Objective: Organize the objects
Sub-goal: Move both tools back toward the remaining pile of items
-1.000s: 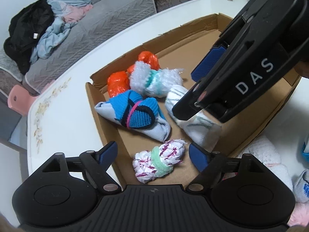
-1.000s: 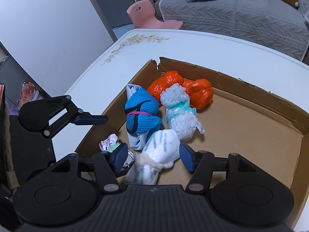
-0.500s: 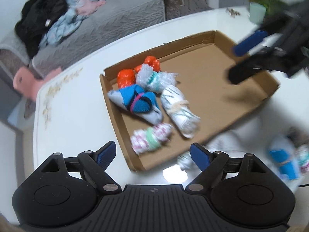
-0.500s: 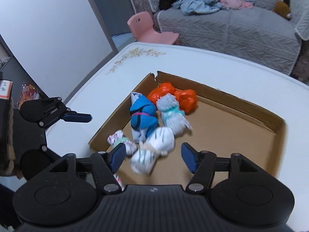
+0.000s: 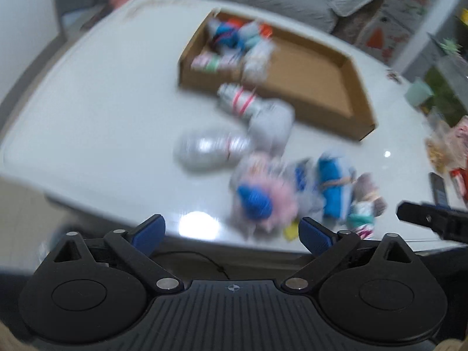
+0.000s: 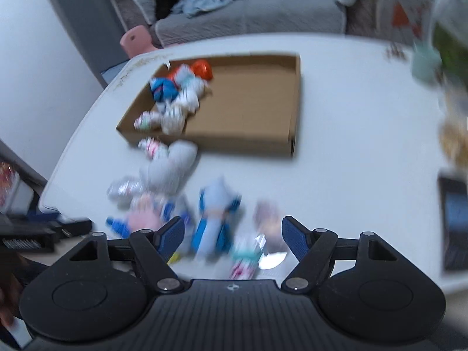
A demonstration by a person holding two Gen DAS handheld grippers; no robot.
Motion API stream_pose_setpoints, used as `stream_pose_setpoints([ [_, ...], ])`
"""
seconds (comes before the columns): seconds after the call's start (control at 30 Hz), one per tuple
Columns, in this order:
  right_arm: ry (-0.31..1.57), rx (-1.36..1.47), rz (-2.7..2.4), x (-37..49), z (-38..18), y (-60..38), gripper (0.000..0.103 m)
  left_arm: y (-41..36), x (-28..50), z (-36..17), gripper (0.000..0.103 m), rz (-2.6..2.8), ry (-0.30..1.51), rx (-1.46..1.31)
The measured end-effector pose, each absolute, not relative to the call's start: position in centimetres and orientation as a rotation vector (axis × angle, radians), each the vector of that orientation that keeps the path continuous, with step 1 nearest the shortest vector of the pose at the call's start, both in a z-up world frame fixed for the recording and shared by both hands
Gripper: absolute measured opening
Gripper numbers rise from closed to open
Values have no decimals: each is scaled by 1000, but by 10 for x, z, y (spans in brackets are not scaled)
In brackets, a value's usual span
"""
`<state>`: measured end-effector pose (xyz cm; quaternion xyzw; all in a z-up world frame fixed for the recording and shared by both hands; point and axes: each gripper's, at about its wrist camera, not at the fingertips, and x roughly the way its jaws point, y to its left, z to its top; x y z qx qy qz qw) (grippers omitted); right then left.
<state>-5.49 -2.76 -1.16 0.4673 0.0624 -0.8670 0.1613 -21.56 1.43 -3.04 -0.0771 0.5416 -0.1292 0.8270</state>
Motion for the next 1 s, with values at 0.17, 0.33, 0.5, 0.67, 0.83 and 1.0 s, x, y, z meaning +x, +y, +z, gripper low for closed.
stream_pose_setpoints([
  [0.17, 166, 1447, -2478, -59, -34, -17, 64, 16, -224, -54, 97, -216, 1178, -187],
  [0.33, 198, 1455, -2482, -59, -41, -19, 65, 7, -226, -49, 98, -241, 1102, -112],
  [0.5, 190, 1460, -2463, -57, -47, -22, 65, -11, -226, -50, 98, -272, 1057, -73],
  [0.67, 155, 1462, -2450, -59, -54, -25, 65, -24, -224, -57, 98, -290, 1026, -58],
  [0.83, 154, 1500, -2447, -64, -64, -27, 64, -28, -219, -64, 98, -301, 1020, -40],
  [1.0, 178, 1535, -2438, -66, -72, -28, 62, -33, -213, -73, 98, -317, 1016, -29],
])
